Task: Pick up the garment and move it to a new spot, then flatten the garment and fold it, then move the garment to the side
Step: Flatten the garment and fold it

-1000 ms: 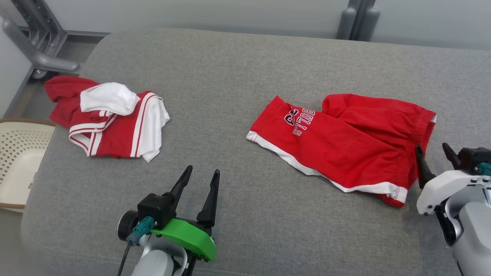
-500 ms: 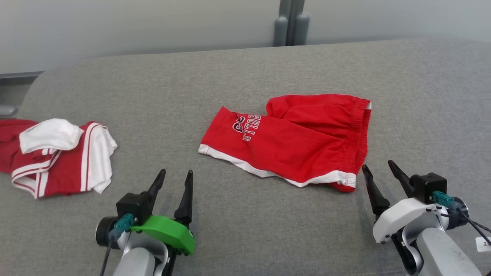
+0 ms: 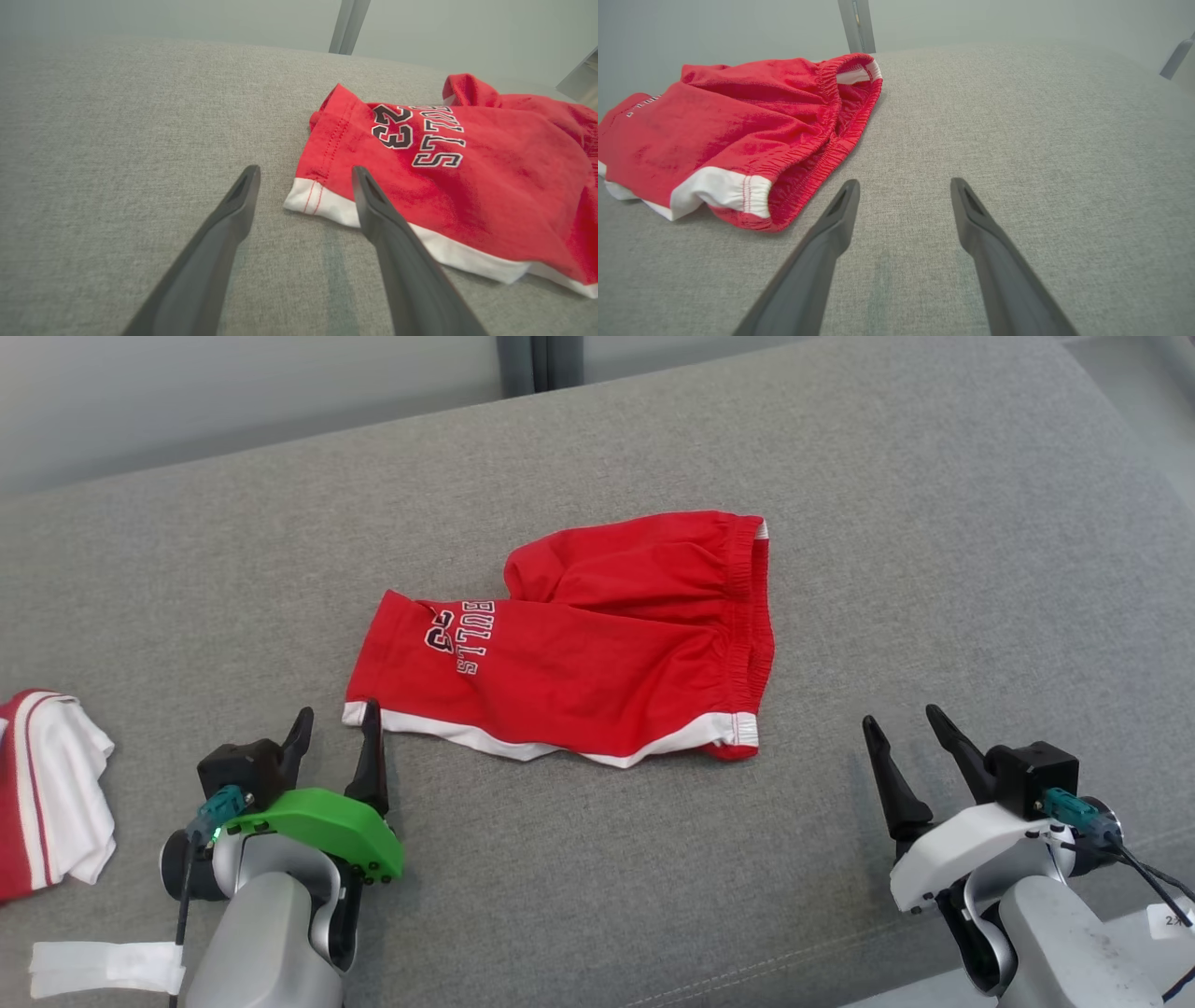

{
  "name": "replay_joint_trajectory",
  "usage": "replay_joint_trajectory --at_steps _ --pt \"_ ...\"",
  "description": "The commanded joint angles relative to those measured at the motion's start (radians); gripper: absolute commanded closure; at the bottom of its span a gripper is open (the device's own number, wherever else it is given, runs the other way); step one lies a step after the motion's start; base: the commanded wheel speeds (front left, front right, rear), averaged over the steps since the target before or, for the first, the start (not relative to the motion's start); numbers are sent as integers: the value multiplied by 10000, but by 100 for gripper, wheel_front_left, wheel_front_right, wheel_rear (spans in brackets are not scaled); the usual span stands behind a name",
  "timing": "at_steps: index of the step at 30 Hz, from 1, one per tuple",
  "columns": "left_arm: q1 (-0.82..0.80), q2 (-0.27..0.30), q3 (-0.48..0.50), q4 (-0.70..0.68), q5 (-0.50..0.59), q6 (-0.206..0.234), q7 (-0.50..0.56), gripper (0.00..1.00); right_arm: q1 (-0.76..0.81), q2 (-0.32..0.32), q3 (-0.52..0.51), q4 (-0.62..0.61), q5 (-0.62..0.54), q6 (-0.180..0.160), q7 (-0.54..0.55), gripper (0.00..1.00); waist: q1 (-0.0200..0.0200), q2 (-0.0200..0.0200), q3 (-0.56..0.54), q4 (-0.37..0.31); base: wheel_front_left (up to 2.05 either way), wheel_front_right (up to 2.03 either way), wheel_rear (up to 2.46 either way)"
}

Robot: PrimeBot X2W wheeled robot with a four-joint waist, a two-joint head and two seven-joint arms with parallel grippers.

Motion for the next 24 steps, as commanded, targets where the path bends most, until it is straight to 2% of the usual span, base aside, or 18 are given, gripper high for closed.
replay_joint_trajectory --at_steps 1,8,9,10,11,12,18,24 --pt "-251 70 235 225 -2 -50 5 0 -124 49 -28 -88 54 -14 -7 0 0 0 612 -594 0 0 0" --pt "-557 92 684 1213 359 225 22 0 -248 120 -96 -185 1 -14 -5 0 0 0 856 -714 0 0 0" --pt "-577 78 736 1219 356 202 22 20 -266 123 -113 -193 -16 -14 -7 0 0 0 883 -711 0 0 0" --pt "-588 66 783 1205 331 172 23 50 -275 142 -125 -208 -31 -14 -7 0 0 0 909 -705 0 0 0" --pt "-620 52 805 1121 369 144 22 65 -279 157 -132 -215 -50 -14 -5 0 0 0 930 -691 0 0 0" --pt "-631 39 831 1081 389 119 22 100 -289 174 -149 -220 -67 -14 -5 0 0 0 942 -674 0 0 0" --pt "-492 8 739 988 347 20 20 100 -253 194 -242 -169 -90 -14 -5 0 0 0 835 -473 0 0 0" --pt "0 8 1110 547 206 67 8 100 -24 264 -207 -54 -45 -14 -7 0 0 0 419 -7 0 0 0"
